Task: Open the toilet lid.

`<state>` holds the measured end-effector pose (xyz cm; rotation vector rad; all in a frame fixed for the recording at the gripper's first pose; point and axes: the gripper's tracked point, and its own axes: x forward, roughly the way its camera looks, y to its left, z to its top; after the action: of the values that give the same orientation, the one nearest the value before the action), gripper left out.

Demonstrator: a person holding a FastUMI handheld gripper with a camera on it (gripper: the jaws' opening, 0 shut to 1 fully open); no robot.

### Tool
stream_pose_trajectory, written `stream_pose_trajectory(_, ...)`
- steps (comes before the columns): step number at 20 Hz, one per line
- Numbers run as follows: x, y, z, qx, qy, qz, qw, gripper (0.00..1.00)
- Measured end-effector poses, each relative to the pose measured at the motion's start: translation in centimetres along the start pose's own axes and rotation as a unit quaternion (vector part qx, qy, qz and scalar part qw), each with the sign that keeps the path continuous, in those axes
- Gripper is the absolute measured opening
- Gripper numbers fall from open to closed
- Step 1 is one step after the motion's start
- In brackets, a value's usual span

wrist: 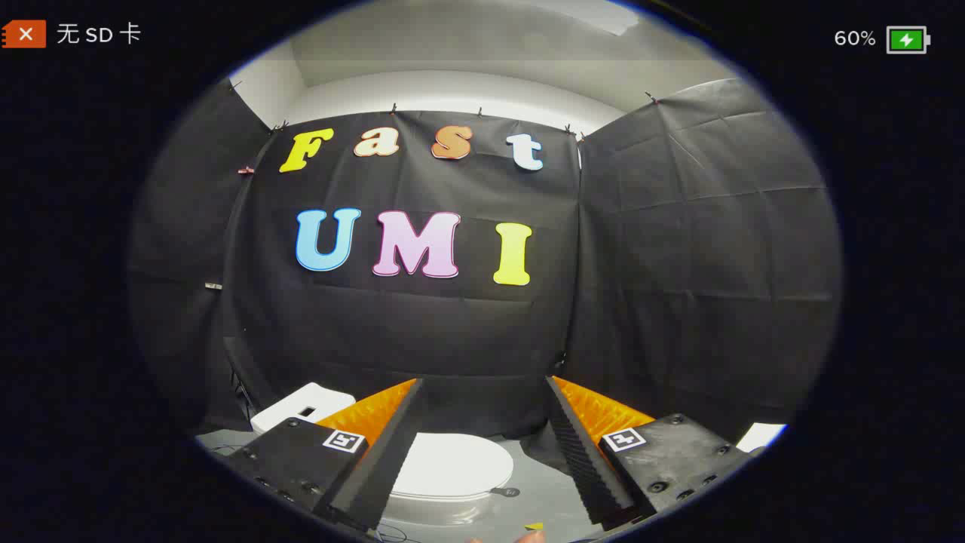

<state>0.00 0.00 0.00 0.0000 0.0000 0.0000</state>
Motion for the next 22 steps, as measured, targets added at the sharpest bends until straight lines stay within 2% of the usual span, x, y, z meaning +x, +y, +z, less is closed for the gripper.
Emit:
stream_pose_trajectory(12,0.2,-0.3,-0.5,-0.016,0.006,-0.003,1.0,0.99)
stream_pose_trajectory(19,0.4,0.2,-0.2,-0.004,-0.006,0.011,1.0,0.98)
stream_pose_trajectory(22,1.4,0.0,-1.7,-0.002,-0.01,0.022,1.0,0.98)
